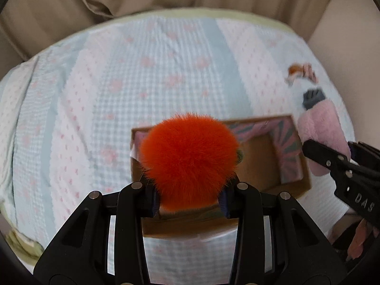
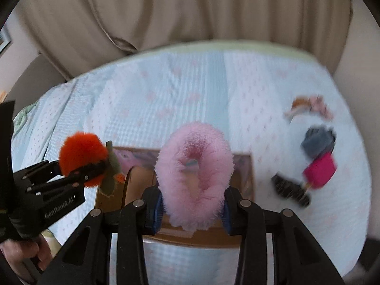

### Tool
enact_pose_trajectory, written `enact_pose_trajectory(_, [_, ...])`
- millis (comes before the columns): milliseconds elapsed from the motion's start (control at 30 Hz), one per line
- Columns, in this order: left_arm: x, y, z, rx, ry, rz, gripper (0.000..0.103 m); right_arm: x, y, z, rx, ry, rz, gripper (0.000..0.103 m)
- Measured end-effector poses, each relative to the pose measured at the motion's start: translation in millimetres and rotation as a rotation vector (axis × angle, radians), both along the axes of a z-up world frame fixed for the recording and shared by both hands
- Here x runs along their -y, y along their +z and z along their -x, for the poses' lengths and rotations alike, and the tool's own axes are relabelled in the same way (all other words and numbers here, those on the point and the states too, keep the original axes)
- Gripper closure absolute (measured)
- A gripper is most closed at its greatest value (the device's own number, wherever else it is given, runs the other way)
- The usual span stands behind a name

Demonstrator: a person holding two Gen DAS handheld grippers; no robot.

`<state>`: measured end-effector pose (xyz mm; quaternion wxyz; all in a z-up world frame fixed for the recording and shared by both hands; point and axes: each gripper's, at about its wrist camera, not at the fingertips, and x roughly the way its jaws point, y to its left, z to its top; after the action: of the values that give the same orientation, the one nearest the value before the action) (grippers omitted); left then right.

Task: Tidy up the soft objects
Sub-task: 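Carry the orange pompom and pink scrunchie over the cardboard box with both grippers, then open both grippers to drop the pompom and scrunchie into the box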

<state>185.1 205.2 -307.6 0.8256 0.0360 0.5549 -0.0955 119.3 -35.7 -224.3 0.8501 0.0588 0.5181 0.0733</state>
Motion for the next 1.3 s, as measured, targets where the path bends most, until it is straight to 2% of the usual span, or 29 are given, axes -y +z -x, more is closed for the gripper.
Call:
enact_pose_trajectory(267, [15, -67, -20, -0.125, -0.090, -0.041, 0.069, -12, -70, -23, -0.233, -0.063, -0.035, 0.067])
enact_pose_trajectory(400, [25, -94, -31, -0.175, -0.118, -0.047, 0.069, -18, -98, -37, -0.304, -0.046, -0.037, 0.067])
enact_pose_trajectory(500, [32, -108, -35, -0.194, -0.155, -0.084, 0.069, -19, -121, -48, -0.355, -0.034, -0.043, 0.067])
enact_pose_trajectory(567, [35, -115, -37, -0.217, -0.181, -0.071, 0.068, -19, -135, -54, -0.385, -0.028, -0.052, 0.067])
enact_pose_trajectory(600, [36, -116, -37, -0.220, -0.194, -0.058, 0.059, -19, -140, -57, -0.401, -0.025, -0.058, 0.067])
enact_pose_trajectory(633, [37, -117, -36, -0.220, -0.206, -0.055, 0.034, -19, -145, -58, -0.411, -0.024, -0.059, 0.063])
enact_pose_trajectory(700, [38, -116, -33, -0.199, -0.213, -0.093, 0.001, -20, -153, -61, -0.424, -0.011, -0.056, 0.044])
enact_pose_trajectory(733, [37, -114, -30, -0.181, -0.215, -0.096, 0.000, -20, -156, -62, -0.431, -0.006, -0.058, 0.015])
enact_pose_trajectory(767, [36, -113, -29, -0.187, -0.219, -0.088, 0.000, -19, -160, -62, -0.442, -0.010, -0.062, 0.000])
enact_pose_trajectory(867, [34, -112, -27, -0.198, -0.210, -0.082, 0.000, -14, -170, -61, -0.464, -0.028, -0.100, 0.000])
enact_pose_trajectory(1000, [32, -109, -22, -0.206, -0.197, -0.067, 0.000, -12, -171, -57, -0.462, -0.028, -0.083, 0.000])
enact_pose_trajectory(1300, [25, -82, -8, -0.167, -0.185, -0.060, 0.000, -7, -148, -43, -0.413, -0.009, -0.064, 0.000])
